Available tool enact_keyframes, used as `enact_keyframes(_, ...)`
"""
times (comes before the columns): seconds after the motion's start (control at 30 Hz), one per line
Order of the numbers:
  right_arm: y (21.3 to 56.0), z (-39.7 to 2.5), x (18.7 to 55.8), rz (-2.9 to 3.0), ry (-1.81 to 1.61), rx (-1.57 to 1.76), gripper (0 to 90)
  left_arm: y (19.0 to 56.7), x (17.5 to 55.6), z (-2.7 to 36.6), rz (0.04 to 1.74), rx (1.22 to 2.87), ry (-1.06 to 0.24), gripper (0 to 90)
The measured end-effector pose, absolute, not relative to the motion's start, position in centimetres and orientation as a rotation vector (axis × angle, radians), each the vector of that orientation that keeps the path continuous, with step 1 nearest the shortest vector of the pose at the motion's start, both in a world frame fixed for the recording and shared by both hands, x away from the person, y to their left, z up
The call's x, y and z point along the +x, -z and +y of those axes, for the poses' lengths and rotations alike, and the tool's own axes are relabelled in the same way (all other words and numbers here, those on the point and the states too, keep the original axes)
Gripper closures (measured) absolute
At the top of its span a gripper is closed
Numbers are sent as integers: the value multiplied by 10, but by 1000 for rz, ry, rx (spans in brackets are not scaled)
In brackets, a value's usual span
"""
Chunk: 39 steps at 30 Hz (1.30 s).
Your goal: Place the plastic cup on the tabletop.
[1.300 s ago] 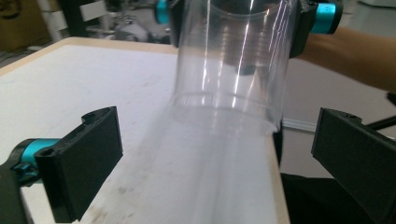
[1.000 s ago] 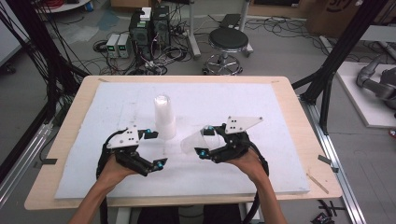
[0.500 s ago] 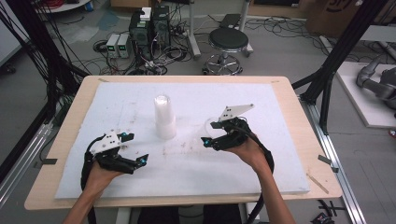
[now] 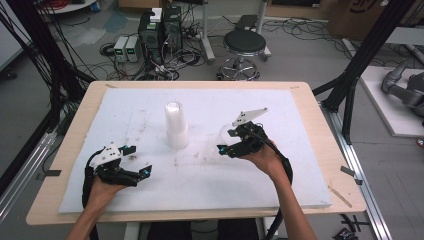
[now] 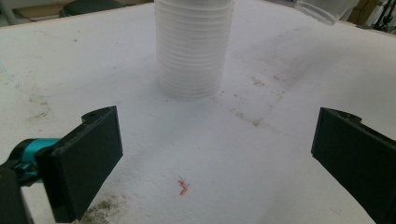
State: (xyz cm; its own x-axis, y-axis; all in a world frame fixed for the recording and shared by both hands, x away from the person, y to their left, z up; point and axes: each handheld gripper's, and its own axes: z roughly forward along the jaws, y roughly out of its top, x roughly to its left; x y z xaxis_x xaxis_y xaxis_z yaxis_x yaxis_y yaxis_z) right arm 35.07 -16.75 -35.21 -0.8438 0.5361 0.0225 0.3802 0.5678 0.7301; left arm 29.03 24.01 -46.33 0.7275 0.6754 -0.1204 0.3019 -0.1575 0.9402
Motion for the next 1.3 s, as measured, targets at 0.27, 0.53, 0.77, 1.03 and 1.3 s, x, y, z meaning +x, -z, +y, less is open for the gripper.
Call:
enact_keyframes(0.27, 353, -168, 352, 2594, -1140, 770, 320, 463, 290, 241, 777, 1736, -392, 18)
enact_keyframes(0.53, 353, -168, 354, 2602, -1125, 777, 322, 465, 290, 241, 782, 1734, -392, 18)
enact_keyframes(0.77, 356, -165, 360, 2609, -1061, 798, 321, 468, 291, 242, 793, 1735, -387, 18)
enact_keyframes(1.03, 362, -158, 365, 2605, -983, 843, 321, 469, 290, 243, 792, 1727, -388, 18)
enact_keyframes(1.3, 379, -148, 375, 2615, -887, 883, 322, 469, 290, 242, 784, 1731, -390, 18)
